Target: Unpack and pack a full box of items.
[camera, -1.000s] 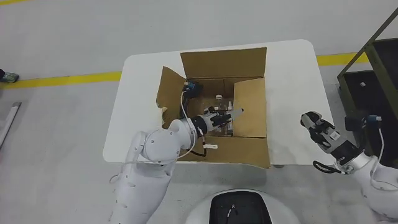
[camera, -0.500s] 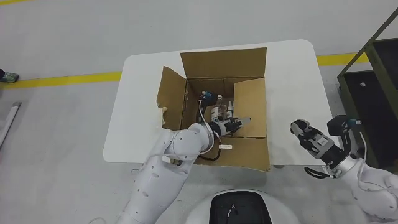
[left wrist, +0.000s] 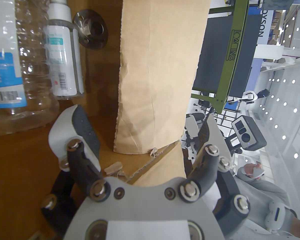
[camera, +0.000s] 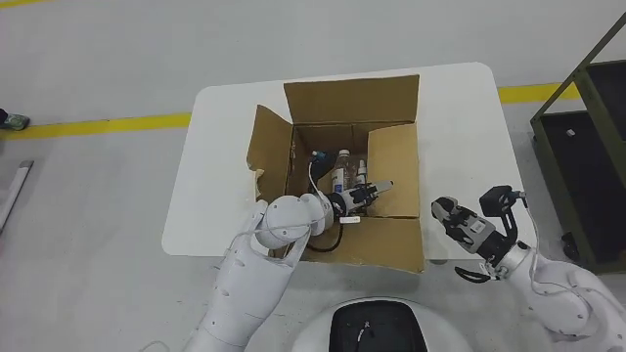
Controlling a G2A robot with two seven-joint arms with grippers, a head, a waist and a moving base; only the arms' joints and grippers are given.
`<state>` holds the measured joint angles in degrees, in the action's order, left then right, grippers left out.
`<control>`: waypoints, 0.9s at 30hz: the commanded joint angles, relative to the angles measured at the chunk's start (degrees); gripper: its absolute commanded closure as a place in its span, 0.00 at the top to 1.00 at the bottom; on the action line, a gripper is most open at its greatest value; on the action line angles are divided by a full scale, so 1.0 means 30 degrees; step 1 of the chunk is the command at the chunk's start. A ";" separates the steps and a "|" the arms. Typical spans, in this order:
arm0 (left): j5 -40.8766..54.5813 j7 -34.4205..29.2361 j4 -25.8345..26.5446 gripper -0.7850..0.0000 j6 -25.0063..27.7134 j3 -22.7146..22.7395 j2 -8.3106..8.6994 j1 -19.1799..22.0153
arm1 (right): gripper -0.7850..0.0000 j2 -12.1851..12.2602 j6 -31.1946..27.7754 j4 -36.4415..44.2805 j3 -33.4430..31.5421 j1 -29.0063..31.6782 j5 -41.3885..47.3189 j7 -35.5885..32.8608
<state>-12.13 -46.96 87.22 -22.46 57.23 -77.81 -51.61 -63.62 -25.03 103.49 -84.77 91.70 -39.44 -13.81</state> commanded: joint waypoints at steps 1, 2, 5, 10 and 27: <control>0.0036 0.0067 -0.0100 1.00 0.0097 -0.0050 -0.0009 0.0046 | 0.00 -0.0026 0.0017 -0.0117 0.0250 -0.0175 -0.0015 -0.0048; 0.0222 0.0061 -0.0123 1.00 0.0192 -0.0039 -0.0019 0.0045 | 0.00 -0.0040 0.0030 -0.0187 0.0376 -0.0260 -0.0049 -0.0044; 0.0672 0.0079 -0.0203 1.00 0.0346 -0.0041 -0.0051 0.0071 | 0.00 -0.0089 0.0038 -0.0482 0.0764 -0.0569 -0.0096 0.0006; 0.1927 0.0128 -0.0169 1.00 0.0357 0.0182 -0.0112 0.0063 | 0.00 -0.0152 -0.0001 -0.0993 0.1202 -0.1061 -0.0089 0.0095; 0.5088 0.0279 0.1787 1.00 -0.0130 0.1260 -0.0147 0.0784 | 0.42 -0.0035 0.1218 0.0715 -0.1518 -0.0119 0.2502 0.1013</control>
<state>2.40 -46.18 92.18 -22.95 61.06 -78.17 -49.62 -63.76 -22.04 105.04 -88.04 90.79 -33.50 -10.84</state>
